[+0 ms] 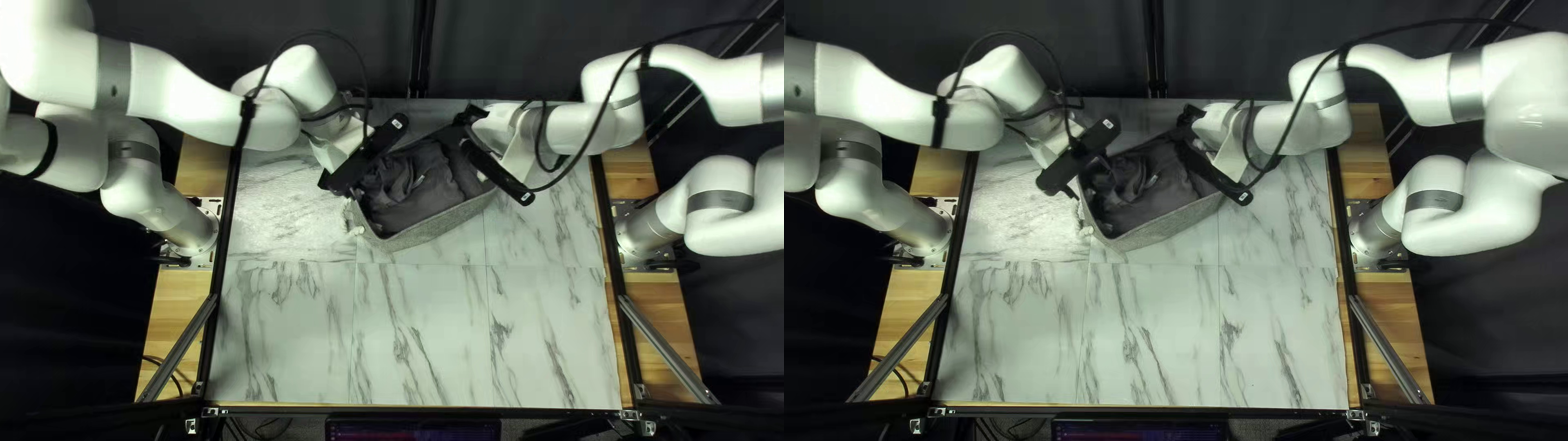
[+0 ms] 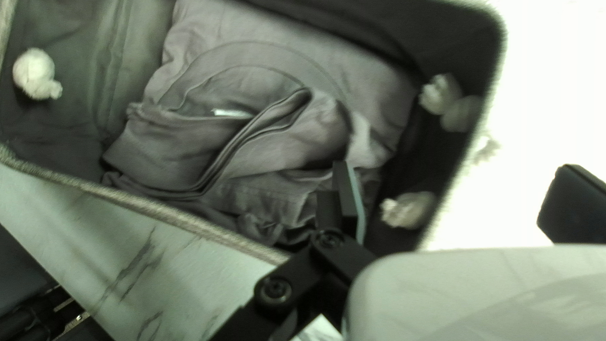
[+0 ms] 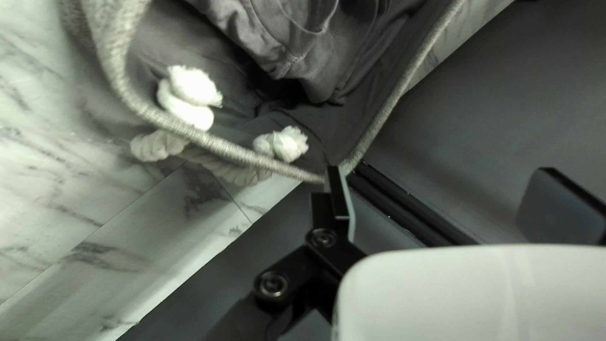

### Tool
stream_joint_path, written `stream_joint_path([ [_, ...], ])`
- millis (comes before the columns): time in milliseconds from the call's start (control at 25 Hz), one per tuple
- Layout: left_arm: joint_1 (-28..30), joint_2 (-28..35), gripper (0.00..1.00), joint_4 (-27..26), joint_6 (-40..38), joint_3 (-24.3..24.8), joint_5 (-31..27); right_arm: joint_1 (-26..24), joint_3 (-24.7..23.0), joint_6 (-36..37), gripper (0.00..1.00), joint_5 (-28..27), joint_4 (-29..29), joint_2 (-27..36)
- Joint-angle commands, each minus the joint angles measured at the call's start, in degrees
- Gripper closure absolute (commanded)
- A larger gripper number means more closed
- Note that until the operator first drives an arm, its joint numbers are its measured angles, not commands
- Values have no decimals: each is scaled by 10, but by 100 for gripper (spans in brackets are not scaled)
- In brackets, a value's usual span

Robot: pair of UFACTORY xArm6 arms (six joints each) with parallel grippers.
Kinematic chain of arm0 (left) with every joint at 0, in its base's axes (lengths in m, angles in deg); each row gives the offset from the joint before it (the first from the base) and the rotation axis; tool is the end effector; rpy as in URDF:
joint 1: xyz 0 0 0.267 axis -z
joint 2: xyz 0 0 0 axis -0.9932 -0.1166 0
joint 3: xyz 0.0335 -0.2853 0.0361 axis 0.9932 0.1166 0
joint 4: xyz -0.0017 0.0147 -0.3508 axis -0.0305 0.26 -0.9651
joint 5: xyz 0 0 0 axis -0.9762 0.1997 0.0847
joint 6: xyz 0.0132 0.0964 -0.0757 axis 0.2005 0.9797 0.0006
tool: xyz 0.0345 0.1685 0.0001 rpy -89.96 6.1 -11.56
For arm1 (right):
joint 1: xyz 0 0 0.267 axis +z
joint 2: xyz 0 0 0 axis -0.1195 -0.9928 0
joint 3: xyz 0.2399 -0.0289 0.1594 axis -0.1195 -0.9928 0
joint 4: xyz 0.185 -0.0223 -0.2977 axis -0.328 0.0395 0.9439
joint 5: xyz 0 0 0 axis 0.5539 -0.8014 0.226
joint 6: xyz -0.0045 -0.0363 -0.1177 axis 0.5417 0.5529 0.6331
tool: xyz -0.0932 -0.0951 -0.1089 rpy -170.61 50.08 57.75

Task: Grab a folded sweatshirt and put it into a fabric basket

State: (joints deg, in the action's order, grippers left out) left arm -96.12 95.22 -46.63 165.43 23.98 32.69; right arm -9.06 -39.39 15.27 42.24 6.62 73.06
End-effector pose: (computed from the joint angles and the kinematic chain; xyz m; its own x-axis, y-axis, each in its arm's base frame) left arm 0.4116 0.0327 0.1904 0.6286 -0.6595 0.4122 -0.7021 -0.7092 -0.0638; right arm 0.4260 -0.1439 0.2181 0.4611 0.8659 -0.1942 0.7334 -0.2486 0.6328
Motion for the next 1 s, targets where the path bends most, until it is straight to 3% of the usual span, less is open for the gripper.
stream_joint_path([
  [40, 7, 29, 0, -24, 33, 24, -27, 35, -21, 6, 0, -48, -42, 50],
  [360, -1, 29, 0, -43, 123, 8, -89, 111, -54, -56, 0, -112, -55, 121],
  [520, 0, 75, 0, -27, 126, 21, -123, 100, -67, -43, 0, -95, -61, 134],
  [1000, 21, 83, 0, 23, 114, -12, -178, 81, -66, -28, 0, -70, -66, 120],
])
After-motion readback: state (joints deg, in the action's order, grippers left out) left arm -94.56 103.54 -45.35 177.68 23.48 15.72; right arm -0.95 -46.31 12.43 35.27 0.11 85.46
